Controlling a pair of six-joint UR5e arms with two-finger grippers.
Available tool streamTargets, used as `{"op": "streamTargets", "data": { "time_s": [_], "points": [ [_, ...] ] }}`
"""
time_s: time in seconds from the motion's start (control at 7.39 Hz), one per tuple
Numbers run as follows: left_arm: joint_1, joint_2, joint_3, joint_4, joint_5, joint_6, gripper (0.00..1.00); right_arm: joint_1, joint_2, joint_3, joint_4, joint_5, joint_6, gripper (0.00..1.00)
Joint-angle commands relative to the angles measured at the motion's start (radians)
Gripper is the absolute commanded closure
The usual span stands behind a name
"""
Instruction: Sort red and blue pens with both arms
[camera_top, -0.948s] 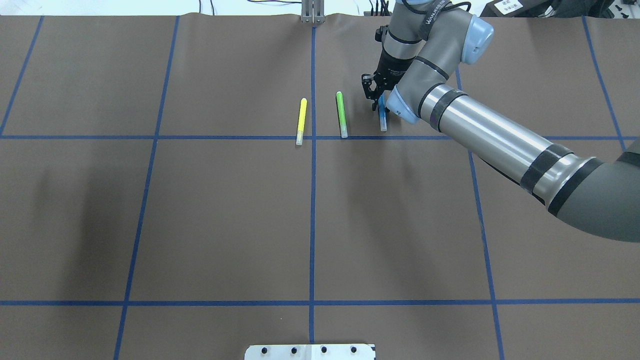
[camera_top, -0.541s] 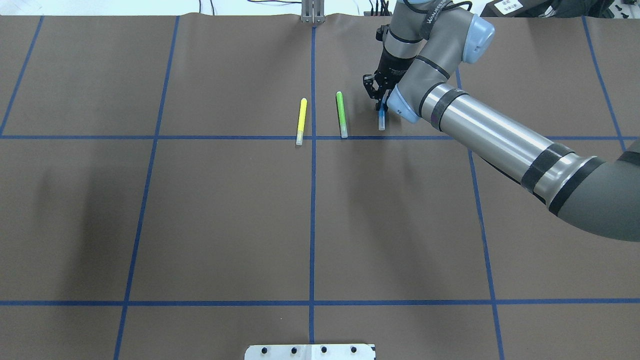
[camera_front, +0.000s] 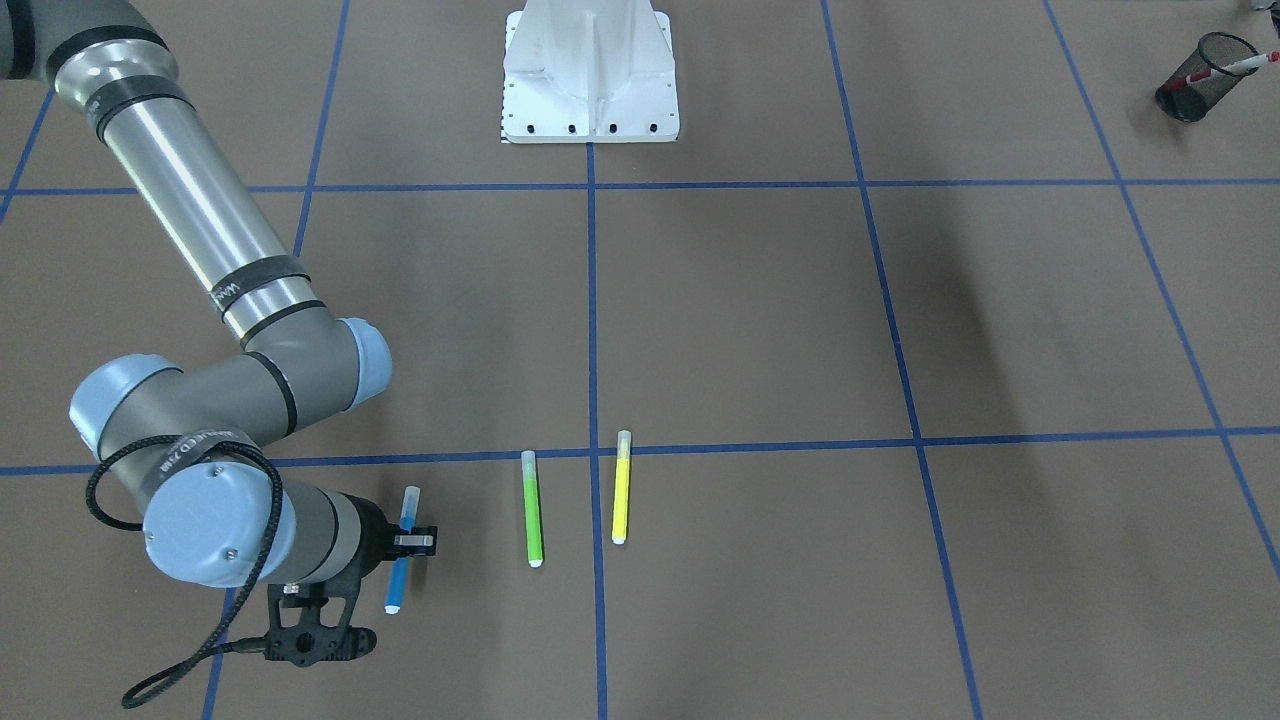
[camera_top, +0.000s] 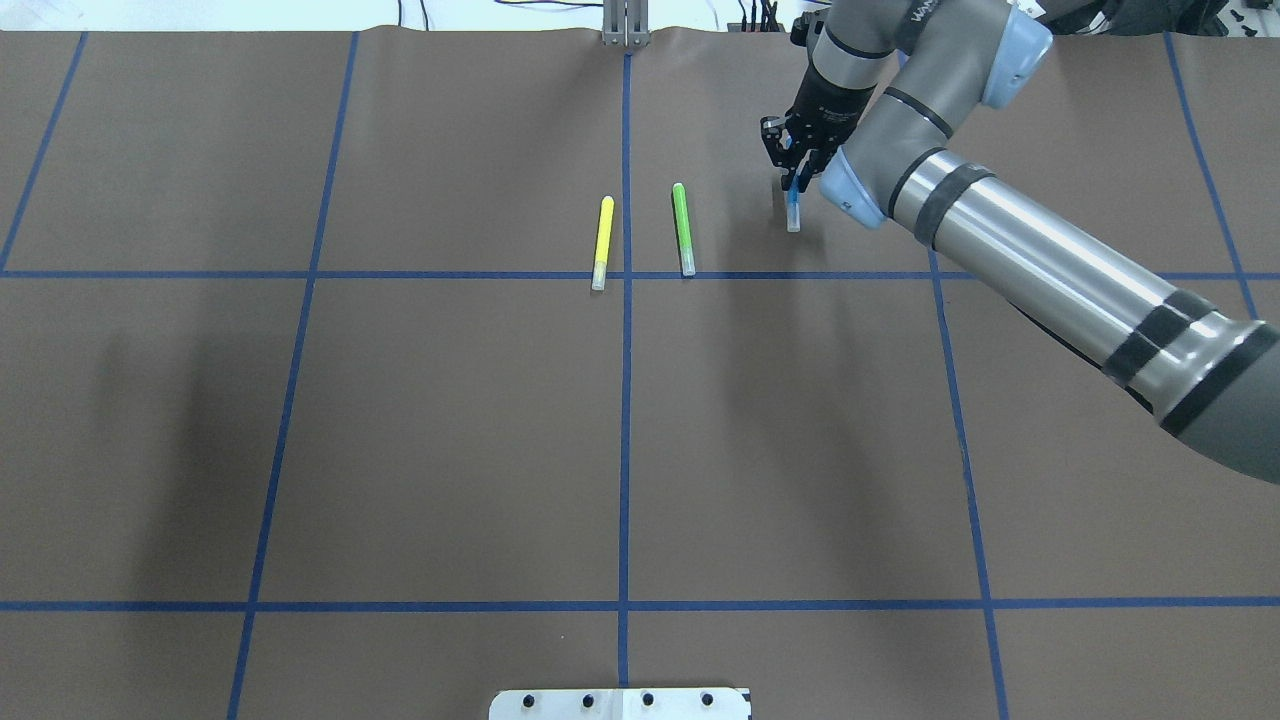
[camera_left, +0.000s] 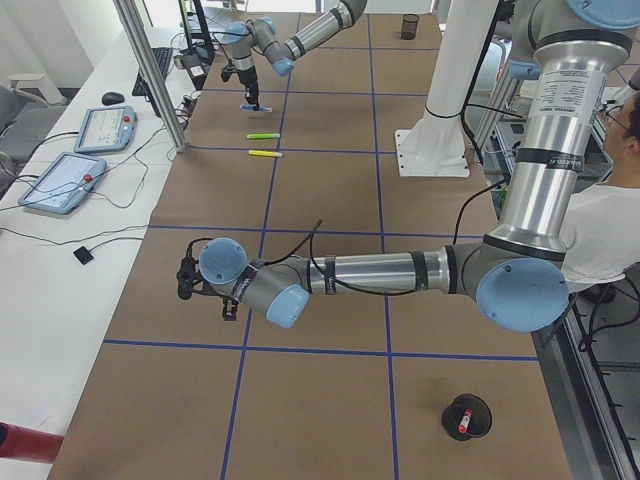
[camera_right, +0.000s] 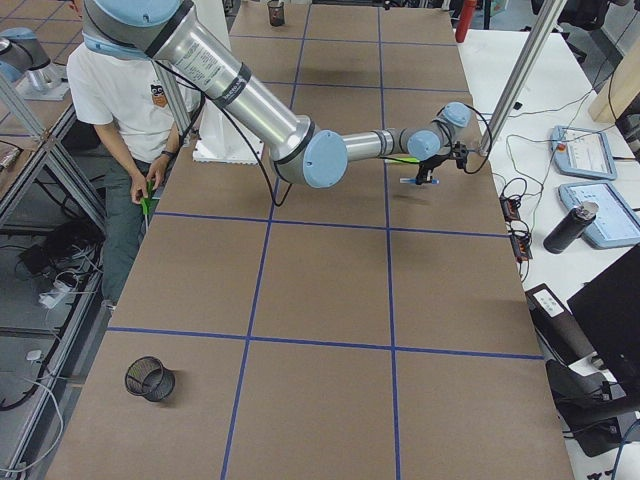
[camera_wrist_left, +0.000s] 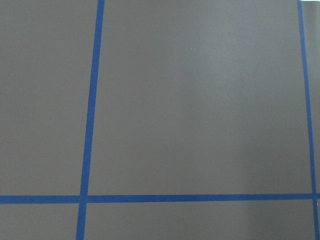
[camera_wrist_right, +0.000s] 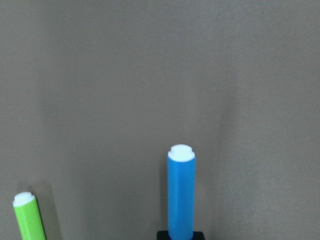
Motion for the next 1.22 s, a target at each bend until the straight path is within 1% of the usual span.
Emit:
{"op": "streamTargets", "data": {
  "time_s": [0.0,0.14,0.27,0.68,0.81,0.95,1.08],
  "points": [
    [0.071,-0.033,0.004,0.001,0.004,-0.062,0.08,0.056,-0.191,0.266,0.005,-0.002,0.008,1.0],
    [0.077,-0.041,0.006,0.002,0.004,-0.064,0.08,0.091,-0.319,0.405,0.006,-0.008,0.011,1.0],
    [0.082,-0.039,0.009,0.002,0.004,-0.064,0.08,0.131,-0.4,0.504,0.006,-0.018,0.011,1.0],
    [0.088,-0.041,0.017,0.003,0.005,-0.063,0.08,0.217,-0.663,0.743,0.014,-0.014,-0.012,1.0],
    [0.09,-0.042,0.023,0.002,0.007,-0.061,0.08,0.248,-0.757,0.805,0.038,-0.014,-0.025,1.0],
    [0.09,-0.048,0.038,-0.001,0.007,-0.06,0.08,0.276,-0.834,0.799,0.126,-0.012,-0.079,1.0],
    [0.093,-0.048,0.041,-0.001,0.007,-0.058,0.08,0.317,-0.885,0.796,0.165,-0.005,-0.118,1.0]
  ]
}}
